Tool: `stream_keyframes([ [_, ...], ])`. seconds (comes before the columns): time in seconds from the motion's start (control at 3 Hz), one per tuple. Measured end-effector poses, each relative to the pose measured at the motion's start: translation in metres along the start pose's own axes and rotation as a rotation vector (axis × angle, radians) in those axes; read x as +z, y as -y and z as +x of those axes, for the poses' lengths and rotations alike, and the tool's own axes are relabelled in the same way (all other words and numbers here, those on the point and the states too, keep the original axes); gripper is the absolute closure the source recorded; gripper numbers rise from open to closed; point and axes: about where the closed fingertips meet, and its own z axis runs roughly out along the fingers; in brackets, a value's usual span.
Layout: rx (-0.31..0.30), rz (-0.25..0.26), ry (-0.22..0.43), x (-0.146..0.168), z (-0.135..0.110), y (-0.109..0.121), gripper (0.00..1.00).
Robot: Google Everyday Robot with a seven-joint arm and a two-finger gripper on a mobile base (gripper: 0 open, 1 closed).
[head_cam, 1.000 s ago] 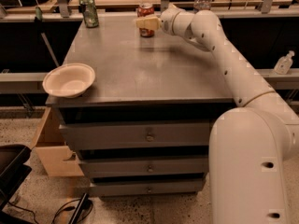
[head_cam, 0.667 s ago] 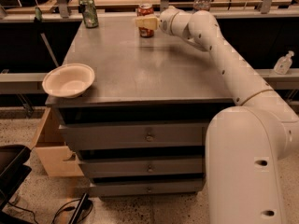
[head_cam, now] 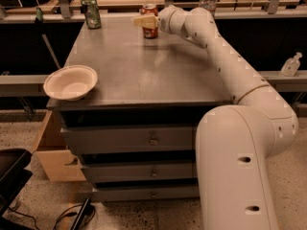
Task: Move coke can near paper bowl
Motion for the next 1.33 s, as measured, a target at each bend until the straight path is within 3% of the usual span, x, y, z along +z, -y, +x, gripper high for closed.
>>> stream_keyframes([
  [0.33, -0.034, 0.001, -0.001, 0.0155, -0.0026, -0.0014, 0.18],
  [1.33, -0.033, -0.008, -0.001, 0.0214, -0.0014, -0.0074, 0.87],
])
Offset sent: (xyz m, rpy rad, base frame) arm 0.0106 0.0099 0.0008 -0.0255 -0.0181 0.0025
